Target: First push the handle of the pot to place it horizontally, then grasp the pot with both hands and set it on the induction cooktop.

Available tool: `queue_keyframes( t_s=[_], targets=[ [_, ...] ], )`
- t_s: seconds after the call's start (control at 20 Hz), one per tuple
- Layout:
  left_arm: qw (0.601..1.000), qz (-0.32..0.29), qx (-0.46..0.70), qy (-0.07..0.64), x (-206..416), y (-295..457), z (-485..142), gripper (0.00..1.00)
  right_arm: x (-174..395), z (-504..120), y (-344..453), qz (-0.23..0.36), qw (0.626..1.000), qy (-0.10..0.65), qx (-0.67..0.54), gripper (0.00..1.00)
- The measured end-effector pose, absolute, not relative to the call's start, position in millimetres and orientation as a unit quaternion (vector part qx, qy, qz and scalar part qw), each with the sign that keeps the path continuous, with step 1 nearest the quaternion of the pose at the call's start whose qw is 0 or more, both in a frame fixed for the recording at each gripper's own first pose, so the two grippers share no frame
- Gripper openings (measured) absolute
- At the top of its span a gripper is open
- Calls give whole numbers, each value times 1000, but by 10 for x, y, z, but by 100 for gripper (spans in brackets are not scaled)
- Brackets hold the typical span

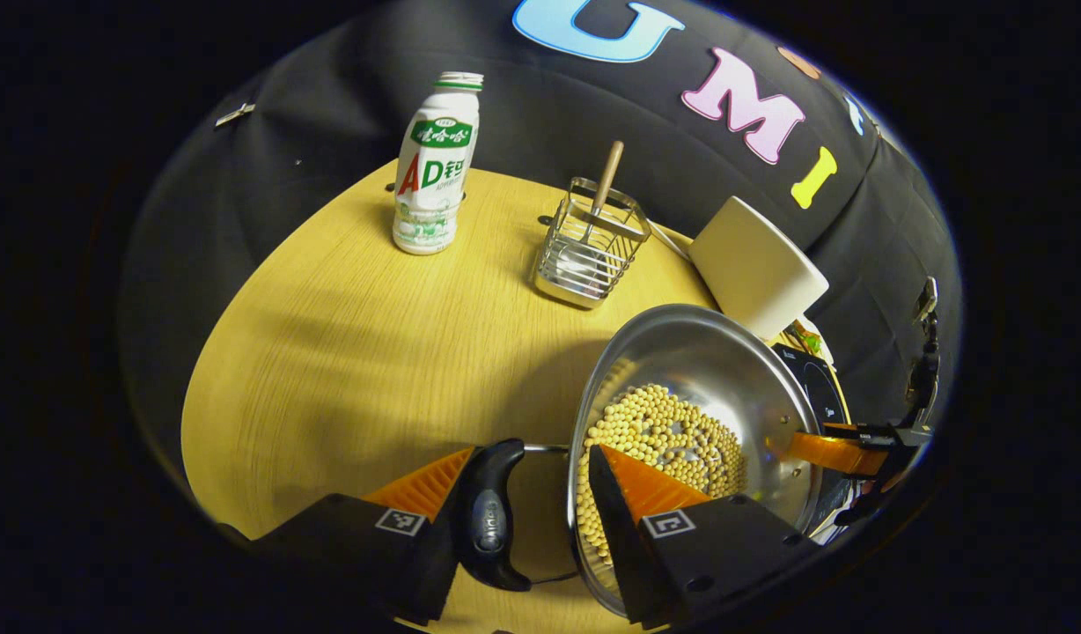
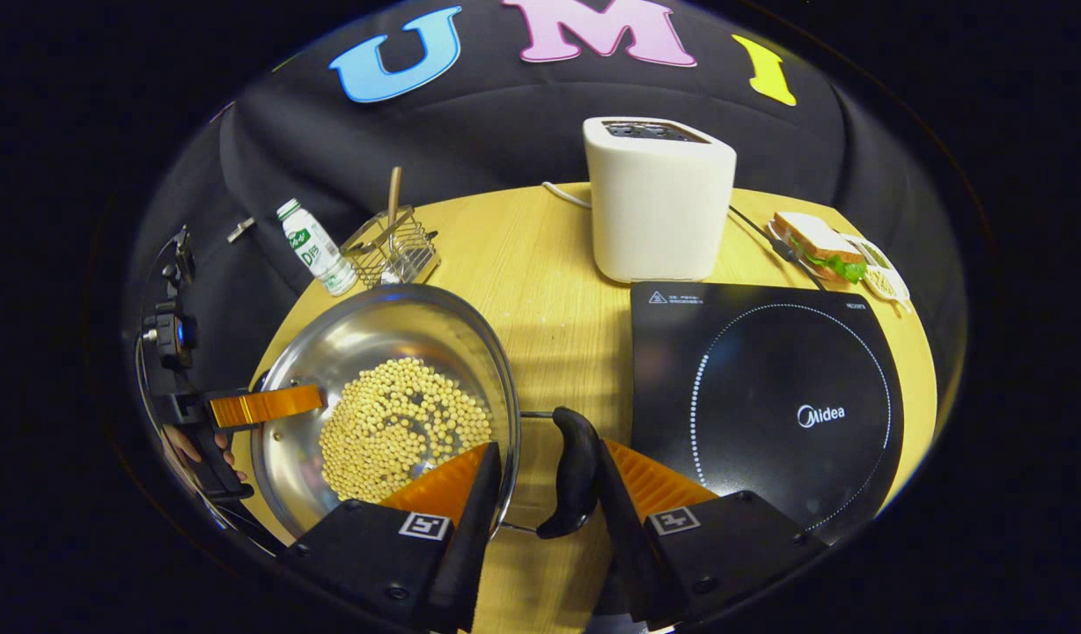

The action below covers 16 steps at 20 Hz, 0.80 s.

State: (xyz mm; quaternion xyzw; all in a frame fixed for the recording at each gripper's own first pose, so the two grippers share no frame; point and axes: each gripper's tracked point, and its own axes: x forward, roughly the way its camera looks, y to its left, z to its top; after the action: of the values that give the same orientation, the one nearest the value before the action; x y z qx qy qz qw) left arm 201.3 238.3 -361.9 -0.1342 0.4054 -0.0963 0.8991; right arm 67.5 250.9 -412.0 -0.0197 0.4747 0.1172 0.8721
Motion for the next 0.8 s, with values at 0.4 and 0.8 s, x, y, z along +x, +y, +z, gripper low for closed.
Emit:
queue_keyframes(
  t_s=[0.4, 0.8],
  targets=[
    [888, -106, -114, 434, 1945, 2450, -3687, 65, 660, -4241, 2561, 113, 843, 525, -13, 60],
    [886, -90, -104, 442, 1878, 2466, -3644, 60, 614, -4225, 2559, 96, 840, 534, 9, 44]
  ],
)
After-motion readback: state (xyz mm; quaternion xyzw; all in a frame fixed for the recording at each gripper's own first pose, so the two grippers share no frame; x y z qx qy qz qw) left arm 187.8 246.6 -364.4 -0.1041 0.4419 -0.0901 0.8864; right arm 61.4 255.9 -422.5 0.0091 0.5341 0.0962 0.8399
